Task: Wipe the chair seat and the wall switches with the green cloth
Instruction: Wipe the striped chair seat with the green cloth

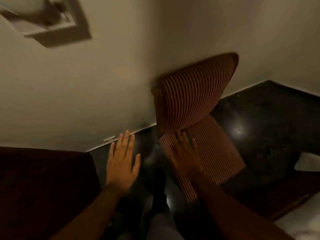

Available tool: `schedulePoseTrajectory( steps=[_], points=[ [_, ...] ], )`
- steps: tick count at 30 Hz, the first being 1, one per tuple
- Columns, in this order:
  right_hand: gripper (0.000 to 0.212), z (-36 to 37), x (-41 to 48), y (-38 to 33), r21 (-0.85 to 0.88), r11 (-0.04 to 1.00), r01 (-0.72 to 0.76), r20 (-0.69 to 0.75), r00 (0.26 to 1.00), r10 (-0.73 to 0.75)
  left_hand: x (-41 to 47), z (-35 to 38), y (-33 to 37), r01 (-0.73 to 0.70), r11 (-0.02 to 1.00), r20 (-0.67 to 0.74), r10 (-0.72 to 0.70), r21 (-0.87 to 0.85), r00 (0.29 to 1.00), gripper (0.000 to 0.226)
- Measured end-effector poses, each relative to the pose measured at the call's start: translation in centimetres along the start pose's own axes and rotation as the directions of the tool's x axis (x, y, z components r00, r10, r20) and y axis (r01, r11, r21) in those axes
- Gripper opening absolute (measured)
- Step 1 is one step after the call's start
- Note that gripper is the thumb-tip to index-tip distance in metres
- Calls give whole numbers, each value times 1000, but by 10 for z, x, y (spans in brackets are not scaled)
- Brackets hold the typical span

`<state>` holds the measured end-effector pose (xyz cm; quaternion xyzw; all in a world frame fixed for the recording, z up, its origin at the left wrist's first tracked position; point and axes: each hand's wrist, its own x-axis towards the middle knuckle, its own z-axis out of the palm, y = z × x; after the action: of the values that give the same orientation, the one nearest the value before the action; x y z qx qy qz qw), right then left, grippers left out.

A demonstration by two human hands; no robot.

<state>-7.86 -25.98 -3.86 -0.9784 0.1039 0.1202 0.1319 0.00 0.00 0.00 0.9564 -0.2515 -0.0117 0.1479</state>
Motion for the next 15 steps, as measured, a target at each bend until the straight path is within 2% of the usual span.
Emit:
schedulePoseTrajectory(
  steps=[4, 10, 12, 15],
  points=[
    [76, 55, 18, 52, -40, 991, -125, 212, 969, 130, -3, 61, 11, 22, 1000, 95, -22, 1, 995, 73],
    [79, 111, 51, 87, -21, 994, -108, 402, 909, 107, -11, 126, 19, -1, 1000, 211, 0, 6, 977, 75],
    [82, 123, 58, 93, -8, 993, -115, 447, 888, 107, -11, 133, 24, 12, 1000, 235, -13, 4, 972, 76],
    [79, 132, 69, 101, 39, 990, -138, 434, 894, 108, -9, 136, 28, 19, 1000, 238, -24, 24, 971, 78]
  ],
)
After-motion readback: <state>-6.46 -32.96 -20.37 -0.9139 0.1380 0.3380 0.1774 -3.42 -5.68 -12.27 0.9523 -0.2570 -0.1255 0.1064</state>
